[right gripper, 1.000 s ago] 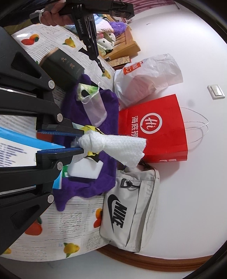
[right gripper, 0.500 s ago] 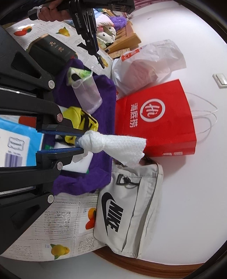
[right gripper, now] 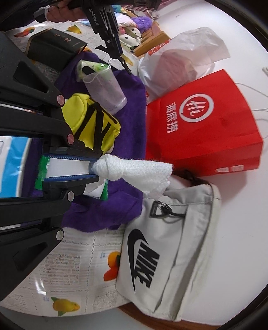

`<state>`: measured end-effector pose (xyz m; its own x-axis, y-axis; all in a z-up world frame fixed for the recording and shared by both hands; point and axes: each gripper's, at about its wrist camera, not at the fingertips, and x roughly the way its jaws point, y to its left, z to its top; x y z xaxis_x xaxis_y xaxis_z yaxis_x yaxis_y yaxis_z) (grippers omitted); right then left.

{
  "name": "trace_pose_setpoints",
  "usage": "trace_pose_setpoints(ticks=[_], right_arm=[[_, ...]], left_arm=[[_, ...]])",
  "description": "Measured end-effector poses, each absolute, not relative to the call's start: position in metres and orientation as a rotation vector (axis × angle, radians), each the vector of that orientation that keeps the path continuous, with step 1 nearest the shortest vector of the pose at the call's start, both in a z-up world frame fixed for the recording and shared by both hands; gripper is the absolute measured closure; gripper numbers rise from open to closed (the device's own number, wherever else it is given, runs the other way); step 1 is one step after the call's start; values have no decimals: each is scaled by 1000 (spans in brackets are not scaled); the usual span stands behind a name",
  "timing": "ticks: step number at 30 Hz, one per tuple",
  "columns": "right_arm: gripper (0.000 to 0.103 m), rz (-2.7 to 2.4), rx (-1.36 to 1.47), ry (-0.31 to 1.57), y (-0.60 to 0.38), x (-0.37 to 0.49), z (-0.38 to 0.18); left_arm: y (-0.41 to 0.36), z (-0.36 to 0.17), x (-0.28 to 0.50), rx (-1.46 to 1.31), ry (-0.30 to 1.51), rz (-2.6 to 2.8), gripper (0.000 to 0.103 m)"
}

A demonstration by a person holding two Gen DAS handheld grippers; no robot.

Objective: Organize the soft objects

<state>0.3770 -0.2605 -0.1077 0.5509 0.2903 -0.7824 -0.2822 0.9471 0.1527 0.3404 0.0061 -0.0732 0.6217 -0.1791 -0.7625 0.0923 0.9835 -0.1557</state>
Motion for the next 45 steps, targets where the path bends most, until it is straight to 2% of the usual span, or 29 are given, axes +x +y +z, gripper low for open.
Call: trace_pose_setpoints(ticks=[15, 17, 22, 30, 35, 38, 41, 43, 45], right_arm=[[86, 394, 38, 994, -258, 391, -126], [84, 400, 31, 998, -257, 390, -124], [71, 409, 28, 997, -257, 386, -120], [70, 401, 9, 991, -257, 382, -115], [62, 381, 17, 975, -263, 374, -109], [61, 375, 28, 961, -264, 369, -104], [57, 360, 34, 941, -264, 361, -97], [52, 344, 36, 925, -263, 353, -91], [45, 329, 49, 908, -263, 343, -83]], left_arm=[[3, -95, 370, -102, 945, -152, 83], [3, -96, 373, -106, 950, -153, 83], [5, -101, 378, -117, 971, -153, 83], [7, -101, 377, -119, 968, -154, 83], [10, -101, 376, -119, 970, -148, 82], [13, -99, 372, -114, 971, -135, 72], [15, -94, 365, -117, 966, -128, 69], [16, -89, 358, -113, 966, -122, 60], [17, -84, 349, -111, 961, -116, 56]])
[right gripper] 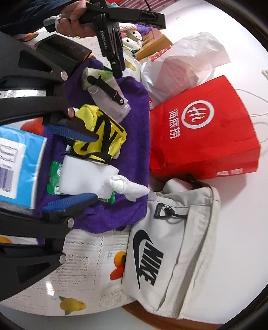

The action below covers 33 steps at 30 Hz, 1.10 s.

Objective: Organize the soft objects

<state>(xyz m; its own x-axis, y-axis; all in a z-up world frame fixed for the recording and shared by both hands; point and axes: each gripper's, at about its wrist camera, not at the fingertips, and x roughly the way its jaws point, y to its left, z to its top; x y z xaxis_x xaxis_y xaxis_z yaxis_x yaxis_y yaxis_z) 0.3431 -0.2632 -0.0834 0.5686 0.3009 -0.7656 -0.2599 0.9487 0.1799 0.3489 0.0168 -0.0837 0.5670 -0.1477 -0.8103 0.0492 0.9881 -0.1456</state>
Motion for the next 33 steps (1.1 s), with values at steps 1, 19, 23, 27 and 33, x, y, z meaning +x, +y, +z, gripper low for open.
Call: trace_pose_setpoints(ticks=[1, 19, 23, 27, 33], right_arm=[[44, 323, 52, 901, -263, 338, -79], [21, 184, 143, 782, -263, 200, -1], [9, 151, 106, 750, -257, 159, 13], [2, 119, 70, 723, -250, 125, 21], [1, 74, 69, 705, -247, 73, 27]], left_arm=[[17, -80, 343, -112, 962, -114, 54], [7, 0, 196, -97, 827, -109, 26], [2, 17, 156, -93, 785, -120, 20], [-5, 28, 120, -71, 746, -116, 11], [-12, 34, 72, -70, 715, -117, 4]])
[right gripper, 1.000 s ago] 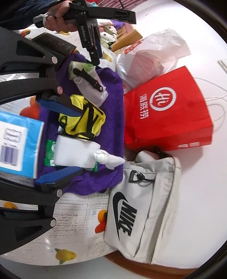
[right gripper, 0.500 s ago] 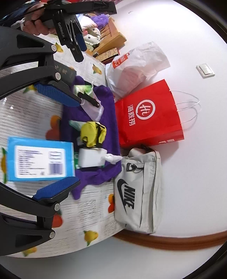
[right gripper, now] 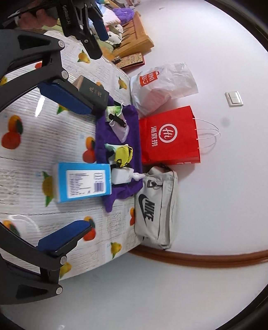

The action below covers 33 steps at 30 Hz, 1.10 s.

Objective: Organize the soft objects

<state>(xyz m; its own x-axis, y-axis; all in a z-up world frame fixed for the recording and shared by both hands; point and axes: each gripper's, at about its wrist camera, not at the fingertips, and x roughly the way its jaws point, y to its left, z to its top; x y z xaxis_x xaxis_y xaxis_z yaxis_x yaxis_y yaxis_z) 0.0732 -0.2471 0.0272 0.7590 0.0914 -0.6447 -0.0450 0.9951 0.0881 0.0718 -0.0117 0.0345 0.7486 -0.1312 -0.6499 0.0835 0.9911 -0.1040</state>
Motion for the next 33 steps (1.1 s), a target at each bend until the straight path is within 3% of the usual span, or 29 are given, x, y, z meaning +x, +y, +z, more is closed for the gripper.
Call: trace_pose_setpoints(ticks=[13, 33], right_arm=[[1, 71, 64, 669, -245, -3, 28], [1, 73, 64, 660, -241, -23, 32]], left_arm=[[-26, 33, 2, -38, 673, -86, 3], [-26, 37, -20, -25, 654, -57, 3]])
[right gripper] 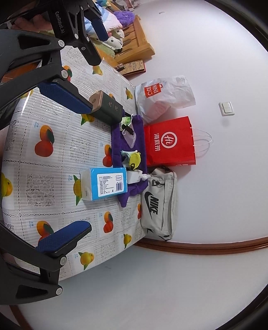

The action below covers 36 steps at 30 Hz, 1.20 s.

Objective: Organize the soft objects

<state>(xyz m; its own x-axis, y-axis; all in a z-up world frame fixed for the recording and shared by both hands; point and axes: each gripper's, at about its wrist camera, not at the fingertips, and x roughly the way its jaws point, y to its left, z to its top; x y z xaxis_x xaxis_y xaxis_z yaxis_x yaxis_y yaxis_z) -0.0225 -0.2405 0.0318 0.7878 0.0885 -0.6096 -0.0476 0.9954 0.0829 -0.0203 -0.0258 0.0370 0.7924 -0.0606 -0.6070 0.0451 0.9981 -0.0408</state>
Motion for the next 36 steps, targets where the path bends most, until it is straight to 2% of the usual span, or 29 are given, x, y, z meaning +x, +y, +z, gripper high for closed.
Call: trace_pose_setpoints(ticks=[36], right_arm=[[1, 74, 64, 655, -240, -26, 36]], left_arm=[[-27, 39, -21, -18, 653, -52, 3]])
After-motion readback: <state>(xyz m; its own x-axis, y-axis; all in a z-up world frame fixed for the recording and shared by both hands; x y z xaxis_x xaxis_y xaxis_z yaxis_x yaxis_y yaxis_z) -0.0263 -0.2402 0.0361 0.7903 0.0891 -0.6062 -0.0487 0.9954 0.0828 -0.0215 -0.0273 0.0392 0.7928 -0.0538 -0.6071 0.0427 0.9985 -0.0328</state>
